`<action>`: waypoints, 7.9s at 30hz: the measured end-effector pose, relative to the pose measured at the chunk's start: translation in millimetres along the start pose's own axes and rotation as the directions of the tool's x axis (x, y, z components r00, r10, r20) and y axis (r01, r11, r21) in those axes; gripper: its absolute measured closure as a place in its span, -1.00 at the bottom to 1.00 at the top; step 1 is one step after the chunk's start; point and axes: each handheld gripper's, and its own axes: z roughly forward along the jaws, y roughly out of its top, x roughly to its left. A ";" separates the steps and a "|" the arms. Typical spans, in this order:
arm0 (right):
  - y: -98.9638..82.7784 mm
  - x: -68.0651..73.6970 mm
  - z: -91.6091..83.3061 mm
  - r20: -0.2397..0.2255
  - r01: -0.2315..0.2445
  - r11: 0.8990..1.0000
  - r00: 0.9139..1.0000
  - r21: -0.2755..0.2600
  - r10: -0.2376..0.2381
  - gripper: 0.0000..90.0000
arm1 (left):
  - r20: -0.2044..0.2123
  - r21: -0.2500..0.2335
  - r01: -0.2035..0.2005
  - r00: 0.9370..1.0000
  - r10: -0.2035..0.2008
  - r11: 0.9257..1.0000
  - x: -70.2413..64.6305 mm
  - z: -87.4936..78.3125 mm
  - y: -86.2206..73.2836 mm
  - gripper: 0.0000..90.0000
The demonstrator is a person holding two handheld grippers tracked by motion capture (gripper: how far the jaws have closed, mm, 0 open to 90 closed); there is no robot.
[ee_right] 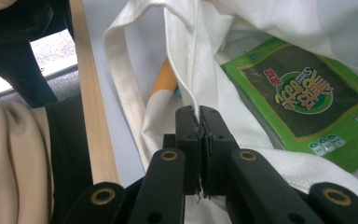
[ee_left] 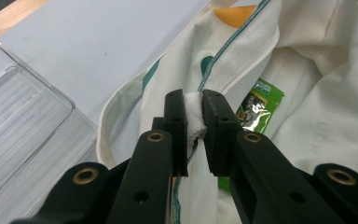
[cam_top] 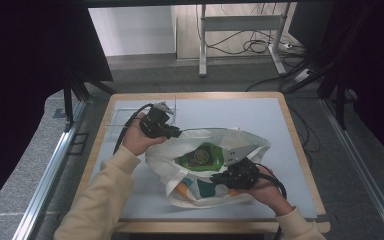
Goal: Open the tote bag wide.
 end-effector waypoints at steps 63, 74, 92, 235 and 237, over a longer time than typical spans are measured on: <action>-11.6 18.7 33.4 -0.080 0.036 0.994 0.996 0.101 -0.028 0.93 | -0.083 -0.018 0.125 0.989 -0.126 0.992 54.0 18.8 14.2 0.80; -12.8 18.3 36.4 -0.077 0.032 0.993 0.997 0.109 -0.024 0.92 | -0.080 -0.019 0.117 0.990 -0.118 0.993 51.2 16.8 10.9 0.80; -13.5 17.7 37.3 -0.077 0.036 0.993 0.997 0.109 -0.028 0.92 | -0.079 -0.023 0.109 0.991 -0.110 0.994 47.5 14.5 9.4 0.79; 93.9 -77.2 135.8 0.153 0.052 0.973 0.984 0.225 -0.088 0.98 | 0.143 0.047 -0.084 0.987 0.077 0.995 -40.0 0.4 -66.3 0.89; 94.4 -82.8 137.3 0.177 0.034 0.976 0.981 0.214 -0.073 0.98 | 0.145 0.049 -0.084 0.986 0.076 0.995 -39.8 0.9 -66.5 0.89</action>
